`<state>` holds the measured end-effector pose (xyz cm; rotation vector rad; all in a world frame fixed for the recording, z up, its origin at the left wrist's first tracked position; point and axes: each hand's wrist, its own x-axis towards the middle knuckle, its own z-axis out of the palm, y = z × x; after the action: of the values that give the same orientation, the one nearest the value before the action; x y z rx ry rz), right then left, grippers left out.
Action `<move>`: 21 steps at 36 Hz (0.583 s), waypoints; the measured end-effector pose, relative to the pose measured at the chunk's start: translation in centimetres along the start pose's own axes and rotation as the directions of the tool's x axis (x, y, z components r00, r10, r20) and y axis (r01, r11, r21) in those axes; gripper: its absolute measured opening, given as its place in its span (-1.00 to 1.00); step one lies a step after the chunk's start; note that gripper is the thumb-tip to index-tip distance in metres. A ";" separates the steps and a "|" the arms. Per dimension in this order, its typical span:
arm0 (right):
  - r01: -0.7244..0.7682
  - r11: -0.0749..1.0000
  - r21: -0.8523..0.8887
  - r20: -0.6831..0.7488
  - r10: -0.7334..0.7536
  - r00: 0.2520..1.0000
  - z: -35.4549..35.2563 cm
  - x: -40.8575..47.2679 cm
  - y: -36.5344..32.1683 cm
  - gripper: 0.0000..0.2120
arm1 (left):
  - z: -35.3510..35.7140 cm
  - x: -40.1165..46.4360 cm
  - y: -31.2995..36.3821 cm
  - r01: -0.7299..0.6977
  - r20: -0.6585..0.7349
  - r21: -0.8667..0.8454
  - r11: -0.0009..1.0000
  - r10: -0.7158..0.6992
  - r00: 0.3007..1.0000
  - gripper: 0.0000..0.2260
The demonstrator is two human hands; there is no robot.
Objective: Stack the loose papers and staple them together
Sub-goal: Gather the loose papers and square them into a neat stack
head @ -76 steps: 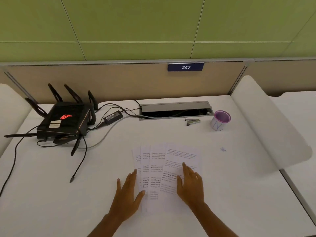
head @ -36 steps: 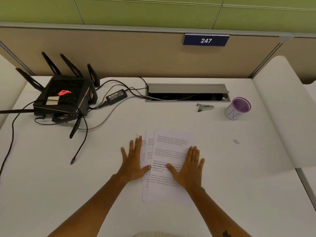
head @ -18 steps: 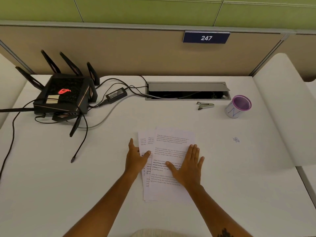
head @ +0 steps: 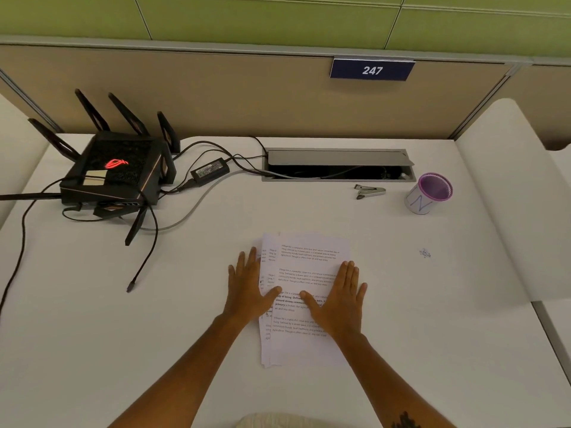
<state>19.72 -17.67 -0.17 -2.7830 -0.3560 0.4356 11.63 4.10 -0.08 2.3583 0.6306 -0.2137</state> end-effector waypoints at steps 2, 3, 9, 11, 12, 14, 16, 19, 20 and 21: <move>-0.001 1.000 0.004 -0.002 0.001 1.000 0.0 0.0 0.0 0.27 | 0.2 0.0 -0.4 -0.011 0.050 0.034 0.999 0.009 0.999 0.01; -0.002 1.000 0.004 -0.003 0.002 1.000 0.1 -0.1 0.0 0.27 | 0.3 -0.1 -0.6 -0.019 0.049 0.031 0.999 0.018 0.999 0.01; -0.005 1.000 -0.001 0.002 0.005 1.000 0.0 -0.1 -0.3 0.27 | 0.6 -0.7 0.5 -0.010 -0.003 -0.220 0.975 0.010 1.000 -0.01; -0.006 1.000 0.004 0.002 0.006 1.000 0.0 -0.2 -0.3 0.27 | 0.5 -1.1 1.1 -0.003 -0.010 -0.392 0.920 -0.001 1.000 -0.02; -0.006 1.000 0.006 0.002 0.006 1.000 0.0 -0.2 -0.2 0.27 | 0.4 -1.5 1.5 0.018 -0.008 -0.484 0.875 -0.025 1.000 -0.02; -0.005 1.000 0.010 0.001 0.005 1.000 0.0 -0.1 -0.2 0.28 | 0.1 -2.3 2.2 0.085 -0.011 -0.634 0.769 -0.119 0.993 -0.02; -0.004 1.000 0.017 0.002 0.004 1.000 0.0 -0.1 -0.2 0.28 | 0.0 -3.0 2.8 0.149 -0.029 -0.677 0.721 -0.229 0.973 -0.01; -0.004 1.000 0.027 0.005 0.003 1.000 0.1 -0.1 -0.2 0.28 | 0.4 -3.5 3.0 0.242 0.010 -0.722 0.648 -0.340 0.940 -0.05; -0.004 0.999 0.034 0.006 0.004 1.000 0.0 -0.1 -0.2 0.27 | 0.4 -3.6 3.1 0.254 0.028 -0.735 0.629 -0.347 0.938 -0.15; -0.004 0.999 0.040 0.009 0.004 1.000 0.0 -0.1 -0.2 0.27 | 0.5 -3.8 3.2 0.265 0.045 -0.730 0.630 -0.342 0.939 -0.30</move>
<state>19.58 -17.49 -0.11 -2.7439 -0.3399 0.4515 9.97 0.19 2.55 1.4735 0.9576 0.0203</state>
